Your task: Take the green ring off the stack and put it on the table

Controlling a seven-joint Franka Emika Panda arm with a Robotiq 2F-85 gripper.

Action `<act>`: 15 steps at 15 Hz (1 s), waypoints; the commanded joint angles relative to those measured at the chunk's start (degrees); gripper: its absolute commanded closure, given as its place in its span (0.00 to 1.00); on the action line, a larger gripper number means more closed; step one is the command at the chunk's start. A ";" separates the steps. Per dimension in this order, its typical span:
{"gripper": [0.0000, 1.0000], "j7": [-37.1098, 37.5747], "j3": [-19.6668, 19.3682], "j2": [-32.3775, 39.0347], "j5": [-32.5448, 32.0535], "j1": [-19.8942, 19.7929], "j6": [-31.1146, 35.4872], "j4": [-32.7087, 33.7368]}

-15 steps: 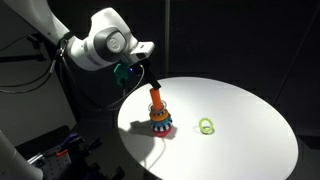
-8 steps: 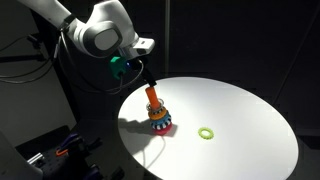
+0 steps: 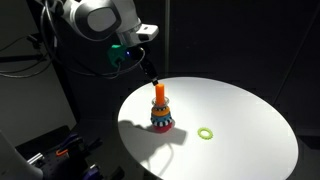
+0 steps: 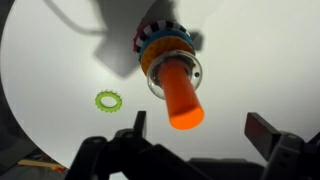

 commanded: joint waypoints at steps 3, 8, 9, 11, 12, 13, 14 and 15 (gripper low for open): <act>0.00 -2.38 -0.21 -2.35 0.41 -0.71 -6.93 2.21; 0.00 -4.13 -0.61 -3.07 1.08 -0.31 -11.58 3.04; 0.00 -4.18 -0.55 -3.20 0.82 -0.40 -12.07 3.04; 0.00 -4.17 -0.55 -3.45 0.82 -0.42 -12.58 2.96; 0.00 -2.28 0.10 -2.67 0.17 -0.67 -10.43 2.07; 0.00 -2.29 0.10 -2.75 0.17 -0.67 -10.58 2.07; 0.00 -2.30 0.10 -2.78 0.17 -0.67 -10.62 2.07; 0.00 -2.31 0.10 -2.78 0.17 -0.67 -10.63 2.07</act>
